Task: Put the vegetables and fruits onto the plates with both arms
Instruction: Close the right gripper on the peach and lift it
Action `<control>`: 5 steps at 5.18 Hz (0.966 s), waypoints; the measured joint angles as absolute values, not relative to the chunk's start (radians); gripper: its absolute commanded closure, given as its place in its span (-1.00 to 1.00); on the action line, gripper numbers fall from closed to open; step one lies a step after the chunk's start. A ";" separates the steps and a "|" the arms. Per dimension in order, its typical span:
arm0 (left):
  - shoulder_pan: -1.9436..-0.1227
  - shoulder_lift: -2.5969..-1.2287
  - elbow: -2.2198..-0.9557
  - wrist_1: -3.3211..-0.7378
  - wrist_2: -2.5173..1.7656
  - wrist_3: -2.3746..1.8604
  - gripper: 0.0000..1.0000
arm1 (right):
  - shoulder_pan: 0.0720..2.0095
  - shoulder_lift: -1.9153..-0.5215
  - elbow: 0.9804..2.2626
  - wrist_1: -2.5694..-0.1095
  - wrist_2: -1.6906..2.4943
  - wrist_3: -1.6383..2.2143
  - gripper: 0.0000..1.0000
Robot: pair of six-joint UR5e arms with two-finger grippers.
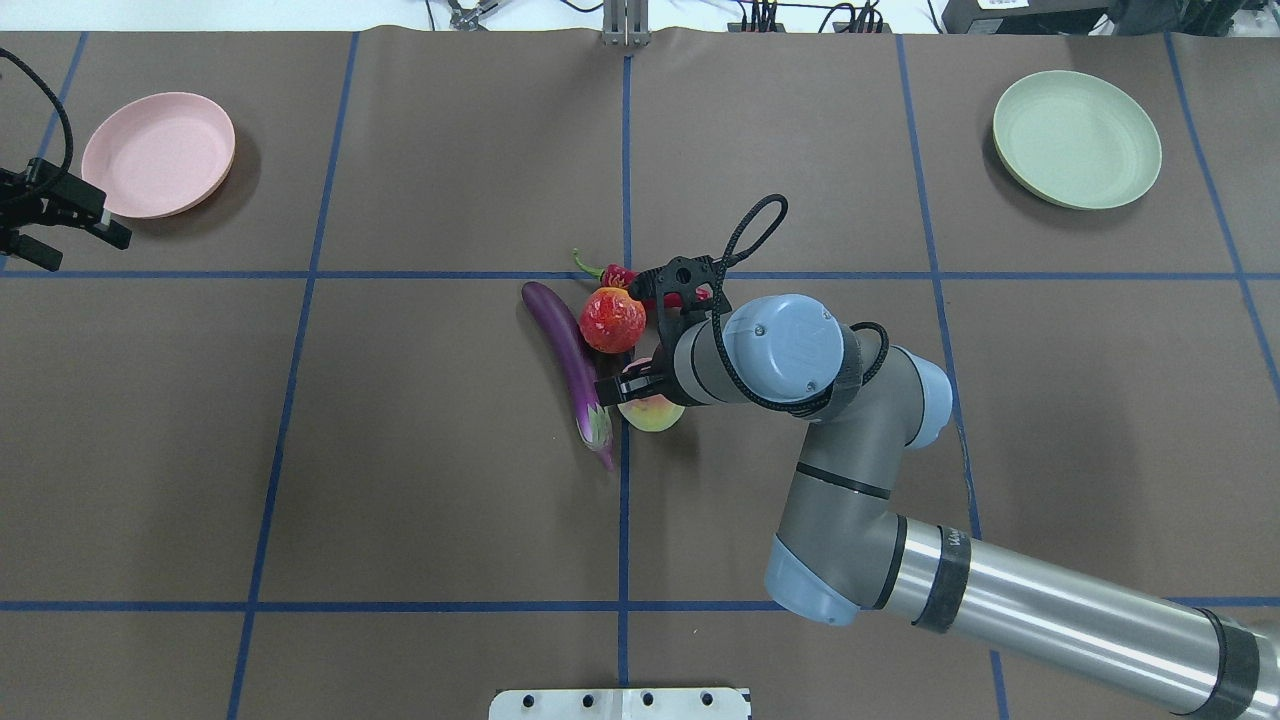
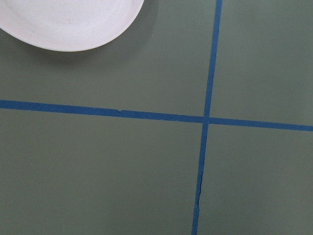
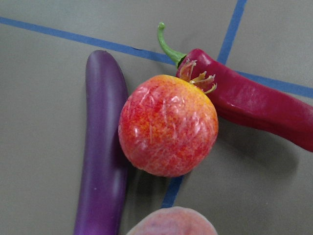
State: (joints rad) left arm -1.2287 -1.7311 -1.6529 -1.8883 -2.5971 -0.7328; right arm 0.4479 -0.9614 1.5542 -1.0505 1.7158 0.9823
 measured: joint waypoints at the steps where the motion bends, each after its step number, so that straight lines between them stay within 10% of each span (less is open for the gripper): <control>1: -1.229 -1.731 -1.653 -1.888 -2.597 -0.734 -1.00 | 0.441 -0.964 1.554 -1.049 1.715 0.983 -0.97; 2: -1.229 -1.731 -1.653 -1.888 -2.596 -0.735 -1.00 | 0.435 -0.969 1.554 -1.049 1.715 0.985 -0.76; 3: -1.229 -1.732 -1.653 -1.888 -2.597 -0.735 -1.00 | 0.433 -0.970 1.554 -1.051 1.715 0.987 0.51; 4: -1.228 -1.734 -1.652 -1.887 -2.596 -0.737 -1.00 | 0.432 -0.973 1.554 -1.053 1.715 0.989 1.00; 5: -1.221 -1.757 -1.648 -1.885 -2.595 -0.784 -1.00 | 0.435 -0.985 1.563 -1.055 1.717 0.996 1.00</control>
State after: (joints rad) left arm -1.2214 -1.7575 -1.6483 -1.8847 -2.5952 -0.7843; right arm 0.4347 -0.9847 1.5631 -1.0548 1.7169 0.9957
